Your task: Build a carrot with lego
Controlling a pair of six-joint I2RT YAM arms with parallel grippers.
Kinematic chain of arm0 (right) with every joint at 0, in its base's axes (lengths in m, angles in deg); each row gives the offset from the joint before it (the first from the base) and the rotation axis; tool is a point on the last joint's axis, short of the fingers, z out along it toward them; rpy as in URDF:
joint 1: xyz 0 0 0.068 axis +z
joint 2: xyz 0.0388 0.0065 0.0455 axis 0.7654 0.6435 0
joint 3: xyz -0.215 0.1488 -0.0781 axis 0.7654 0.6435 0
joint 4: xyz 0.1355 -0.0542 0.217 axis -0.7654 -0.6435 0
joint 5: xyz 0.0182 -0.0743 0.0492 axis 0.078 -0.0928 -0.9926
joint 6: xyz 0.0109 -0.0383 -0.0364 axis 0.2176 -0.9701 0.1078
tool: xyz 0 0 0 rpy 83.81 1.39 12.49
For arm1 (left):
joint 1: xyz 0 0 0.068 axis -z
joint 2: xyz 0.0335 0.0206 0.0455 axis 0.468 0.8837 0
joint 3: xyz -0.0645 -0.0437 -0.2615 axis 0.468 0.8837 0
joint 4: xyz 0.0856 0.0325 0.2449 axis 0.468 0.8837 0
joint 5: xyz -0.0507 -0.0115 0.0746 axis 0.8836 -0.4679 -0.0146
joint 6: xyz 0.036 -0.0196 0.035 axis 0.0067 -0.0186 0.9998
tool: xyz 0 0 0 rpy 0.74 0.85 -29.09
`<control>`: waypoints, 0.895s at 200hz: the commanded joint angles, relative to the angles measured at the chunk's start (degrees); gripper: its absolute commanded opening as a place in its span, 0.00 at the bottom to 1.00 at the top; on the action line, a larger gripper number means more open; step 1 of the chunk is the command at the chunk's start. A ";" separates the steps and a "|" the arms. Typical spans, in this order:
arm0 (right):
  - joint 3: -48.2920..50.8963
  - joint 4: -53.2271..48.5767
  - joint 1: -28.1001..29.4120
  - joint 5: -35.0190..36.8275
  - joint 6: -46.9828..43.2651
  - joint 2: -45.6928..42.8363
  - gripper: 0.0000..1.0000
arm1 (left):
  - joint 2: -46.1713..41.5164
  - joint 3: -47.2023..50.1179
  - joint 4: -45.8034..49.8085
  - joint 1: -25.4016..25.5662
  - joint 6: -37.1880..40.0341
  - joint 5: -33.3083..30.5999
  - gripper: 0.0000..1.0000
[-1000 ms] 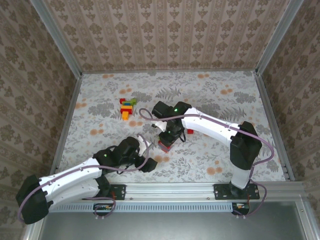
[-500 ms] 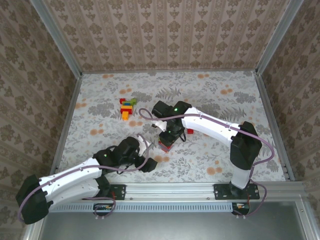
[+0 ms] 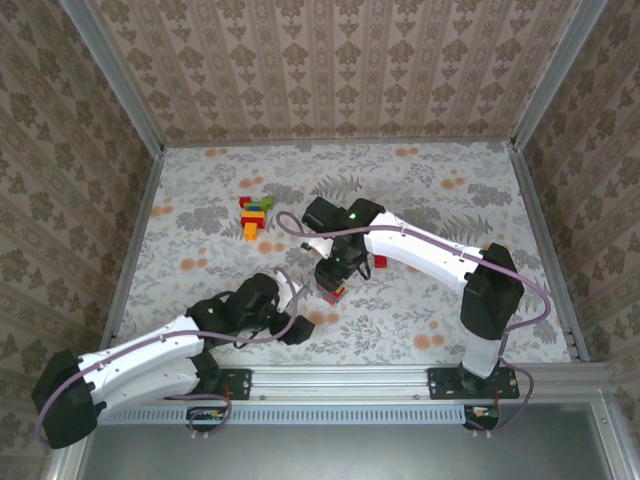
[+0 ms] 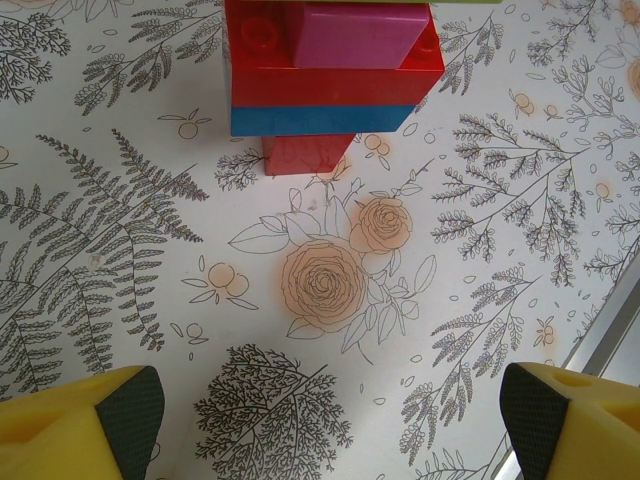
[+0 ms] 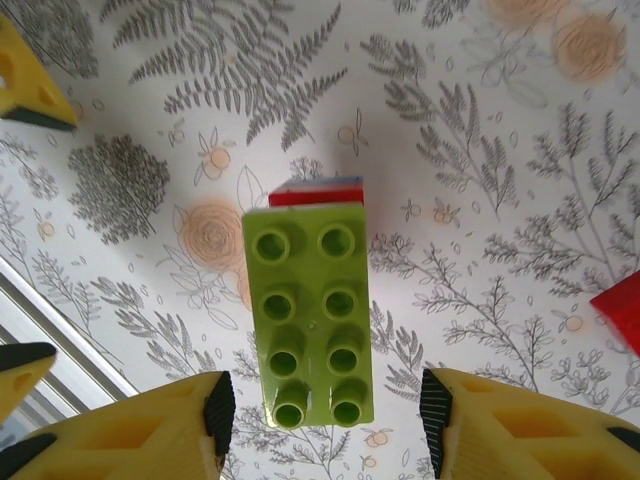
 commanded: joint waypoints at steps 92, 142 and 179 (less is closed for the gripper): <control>-8.46 -5.37 0.52 0.61 -0.57 4.71 0.10 | -2.31 0.24 0.48 0.44 -0.50 -0.85 0.90; -5.94 -4.98 0.46 0.24 -0.03 4.00 0.10 | -2.17 0.12 0.34 0.45 -0.39 -0.78 0.90; -2.81 -4.02 0.45 -0.29 0.55 2.67 0.10 | -2.08 0.17 0.37 0.51 -0.31 -0.87 0.90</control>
